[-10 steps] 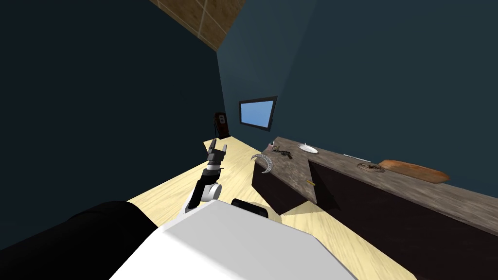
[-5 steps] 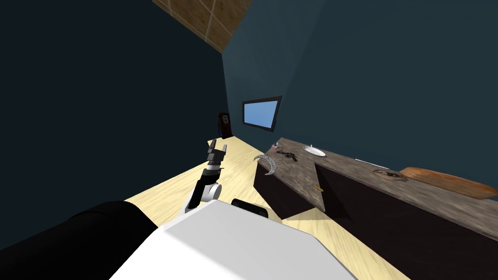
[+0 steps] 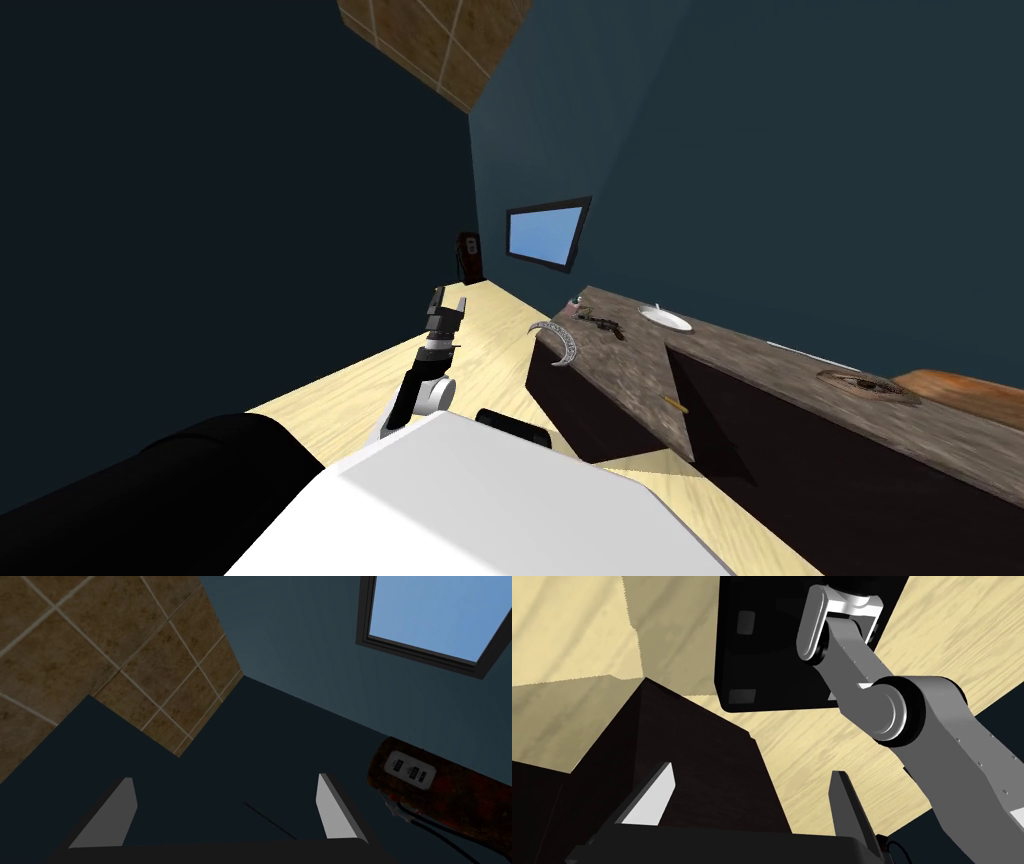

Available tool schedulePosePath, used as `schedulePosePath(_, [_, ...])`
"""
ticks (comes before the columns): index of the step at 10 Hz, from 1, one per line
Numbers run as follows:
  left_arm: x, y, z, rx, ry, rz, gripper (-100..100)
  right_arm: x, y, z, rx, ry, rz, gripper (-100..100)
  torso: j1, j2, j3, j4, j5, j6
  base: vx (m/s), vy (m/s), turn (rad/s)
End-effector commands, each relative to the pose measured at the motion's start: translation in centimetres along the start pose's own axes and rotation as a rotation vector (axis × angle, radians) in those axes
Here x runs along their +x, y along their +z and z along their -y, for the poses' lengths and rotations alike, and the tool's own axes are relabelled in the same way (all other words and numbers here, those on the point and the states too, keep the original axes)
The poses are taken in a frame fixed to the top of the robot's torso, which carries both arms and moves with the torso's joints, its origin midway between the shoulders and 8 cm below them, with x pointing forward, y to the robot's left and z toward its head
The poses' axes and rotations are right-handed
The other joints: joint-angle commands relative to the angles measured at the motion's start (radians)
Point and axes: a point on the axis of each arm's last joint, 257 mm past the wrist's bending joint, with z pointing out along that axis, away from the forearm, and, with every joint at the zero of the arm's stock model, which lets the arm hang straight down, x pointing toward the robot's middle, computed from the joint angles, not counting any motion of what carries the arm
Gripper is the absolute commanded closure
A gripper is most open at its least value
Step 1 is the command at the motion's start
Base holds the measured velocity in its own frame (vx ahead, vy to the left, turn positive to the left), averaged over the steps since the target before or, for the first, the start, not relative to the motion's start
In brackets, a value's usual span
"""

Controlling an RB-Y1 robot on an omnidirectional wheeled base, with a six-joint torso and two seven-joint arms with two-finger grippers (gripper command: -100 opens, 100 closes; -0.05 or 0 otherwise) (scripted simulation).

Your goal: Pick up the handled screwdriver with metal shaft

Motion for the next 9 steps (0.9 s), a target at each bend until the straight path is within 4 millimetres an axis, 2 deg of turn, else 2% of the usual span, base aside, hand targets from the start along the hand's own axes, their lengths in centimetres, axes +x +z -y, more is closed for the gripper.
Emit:
schedulePosePath(1, [0.0, 0.0, 0.0, 0.000, 0.000, 0.000, 0, 2.6, -2.2, 1.9, 0.033, -0.031, -0.088, -100, 0.000, 0.000, 0.000, 0.000, 0.000, 0.000, 0.032, 0.021, 0.174])
schedulePosePath(3, [0.0, 0.0, 0.0, 0.000, 0.000, 0.000, 0, 2.5, -2.8, 2.5, 0.039, -0.048, -0.102, -100, 0.000, 0.000, 0.000, 0.000, 0.000, 0.000, 0.024, 0.014, 0.035])
schedulePosePath(4, [0.0, 0.0, 0.0, 0.000, 0.000, 0.000, 0, 4.3, -4.7, 4.0, 0.064, -0.068, -0.166, -100, 0.000, 0.000, 0.000, 0.000, 0.000, 0.000, 0.030, 0.028, 0.172])
schedulePosePath(5, [0.0, 0.0, 0.0, 0.000, 0.000, 0.000, 0, 4.2, -5.3, 4.6, 0.069, -0.083, -0.179, -100, 0.000, 0.000, 0.000, 0.000, 0.000, -0.001, 0.026, 0.017, 0.093])
schedulePosePath(6, [0.0, 0.0, 0.0, 0.000, 0.000, 0.000, 0, 5.5, -7.2, 6.1, 0.094, -0.105, -0.237, -100, 0.000, 0.000, 0.000, 0.000, 0.000, 0.000, 0.032, 0.023, 0.129])
schedulePosePath(7, [0.0, 0.0, 0.0, 0.000, 0.000, 0.000, 0, 5.4, -7.7, 6.6, 0.099, -0.117, -0.248, -100, 0.000, -0.001, 0.000, 0.000, 0.000, 0.000, 0.029, 0.015, 0.089])
schedulePosePath(9, [0.0, 0.0, 0.0, 0.000, 0.000, 0.000, 0, 6.9, -11.7, 9.7, 0.149, -0.164, -0.350, -100, 0.000, -0.001, -0.001, 0.000, 0.000, -0.001, 0.048, 0.027, 0.220])
